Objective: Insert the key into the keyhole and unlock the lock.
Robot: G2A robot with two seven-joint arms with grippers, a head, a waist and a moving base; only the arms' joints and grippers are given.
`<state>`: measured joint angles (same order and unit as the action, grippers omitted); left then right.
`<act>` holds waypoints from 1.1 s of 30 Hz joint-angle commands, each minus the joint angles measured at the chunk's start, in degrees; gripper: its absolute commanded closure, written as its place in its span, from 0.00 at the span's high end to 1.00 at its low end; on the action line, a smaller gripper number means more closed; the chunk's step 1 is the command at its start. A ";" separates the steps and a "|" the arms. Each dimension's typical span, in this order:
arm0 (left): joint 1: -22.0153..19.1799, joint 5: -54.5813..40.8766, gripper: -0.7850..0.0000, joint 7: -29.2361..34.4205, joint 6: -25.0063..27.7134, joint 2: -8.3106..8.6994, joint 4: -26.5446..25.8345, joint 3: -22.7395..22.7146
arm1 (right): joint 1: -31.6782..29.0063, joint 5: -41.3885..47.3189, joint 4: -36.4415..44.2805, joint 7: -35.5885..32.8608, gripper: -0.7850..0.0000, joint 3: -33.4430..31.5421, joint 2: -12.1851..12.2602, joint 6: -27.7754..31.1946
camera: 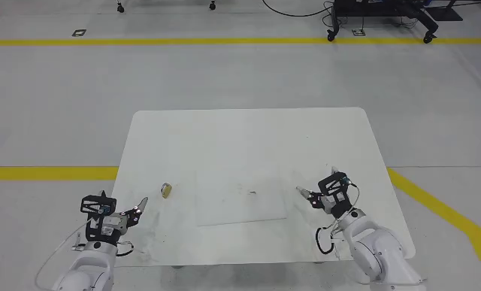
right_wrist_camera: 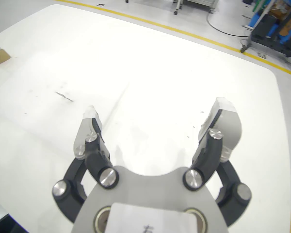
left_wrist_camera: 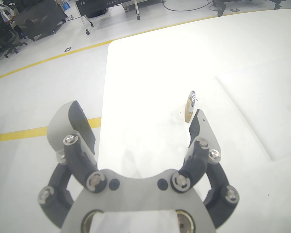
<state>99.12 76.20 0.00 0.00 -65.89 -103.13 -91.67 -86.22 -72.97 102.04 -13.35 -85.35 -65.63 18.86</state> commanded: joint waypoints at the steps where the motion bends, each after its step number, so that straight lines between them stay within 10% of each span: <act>1: 0.00 0.00 1.00 0.00 0.00 0.00 0.00 0.00 | 3.50 4.82 -2.13 -4.32 1.00 0.06 0.09 4.73; 11: 0.00 0.00 1.00 0.00 0.00 0.00 0.00 0.00 | 3.80 5.73 -2.15 -4.63 1.00 0.32 0.09 5.81; 18: 0.00 0.00 1.00 0.00 0.00 0.00 0.00 0.00 | 13.84 14.94 -10.24 -18.57 1.00 8.49 0.67 31.10; 20: 0.00 0.00 1.00 0.00 0.00 0.00 0.00 0.00 | 18.28 16.98 -13.67 -23.61 0.68 11.88 0.40 32.19; 23: 0.00 0.00 1.00 0.00 0.00 0.00 0.00 0.00 | 23.83 18.68 -17.86 -28.78 0.48 16.21 -0.20 30.78; 33: 0.00 0.00 1.00 0.00 0.00 0.00 0.00 0.00 | 32.24 16.36 -21.80 -33.63 0.35 24.43 -1.45 27.39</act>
<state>99.12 76.20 0.00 0.00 -65.89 -103.13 -91.67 -54.68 -56.37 80.42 -46.38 -61.86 -66.96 46.28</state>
